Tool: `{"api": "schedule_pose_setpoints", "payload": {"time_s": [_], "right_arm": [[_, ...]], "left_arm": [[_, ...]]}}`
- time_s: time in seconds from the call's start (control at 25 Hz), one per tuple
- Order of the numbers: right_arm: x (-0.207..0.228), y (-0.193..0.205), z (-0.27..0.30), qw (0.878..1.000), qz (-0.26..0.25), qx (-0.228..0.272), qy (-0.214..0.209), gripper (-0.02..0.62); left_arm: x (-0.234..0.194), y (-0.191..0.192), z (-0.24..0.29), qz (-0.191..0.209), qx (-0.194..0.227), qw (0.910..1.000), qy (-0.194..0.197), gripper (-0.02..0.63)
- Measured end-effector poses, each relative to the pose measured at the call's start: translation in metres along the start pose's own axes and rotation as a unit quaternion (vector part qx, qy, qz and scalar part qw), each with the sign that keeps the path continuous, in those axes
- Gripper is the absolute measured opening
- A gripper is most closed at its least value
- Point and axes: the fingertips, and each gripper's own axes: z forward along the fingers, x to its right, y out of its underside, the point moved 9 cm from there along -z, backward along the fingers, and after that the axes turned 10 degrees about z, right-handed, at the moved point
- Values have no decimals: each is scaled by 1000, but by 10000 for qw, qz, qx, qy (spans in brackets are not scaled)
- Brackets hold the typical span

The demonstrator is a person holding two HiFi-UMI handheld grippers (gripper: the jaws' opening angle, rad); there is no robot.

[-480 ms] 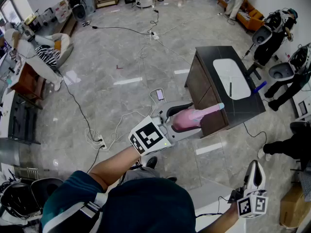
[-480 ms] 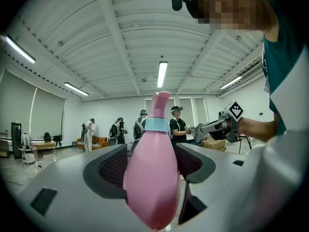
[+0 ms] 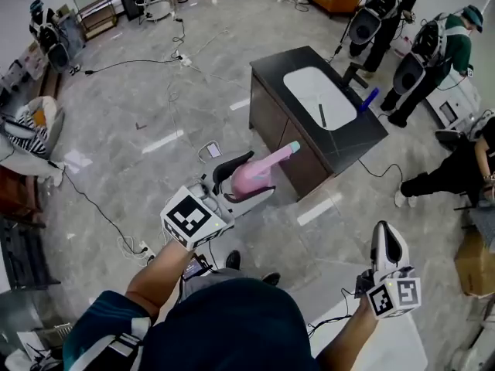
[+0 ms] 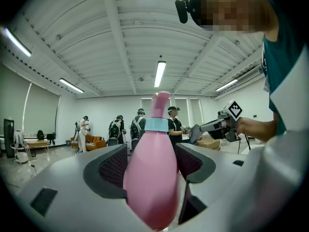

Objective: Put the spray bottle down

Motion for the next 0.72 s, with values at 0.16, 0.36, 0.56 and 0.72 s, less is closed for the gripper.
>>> {"api": "schedule_pose_setpoints", "payload": {"time_s": [0.16,0.36,0.56,0.72], "right_arm": [[-9,1,8,9998,52,110,140,8],[-12,1,18,9990,232,302,227,11],[-3,1,30,9988,288,255,297,11],[18,-2,44,9988,332,197,290,11]], "left_arm": [[-20,3,1,31,82,9999,119,316],[-37,3,12,72,150,9994,306,316],[-50,9,30,8,161,9991,398,316],[-56,12,57,-42,119,9990,437,316]]}}
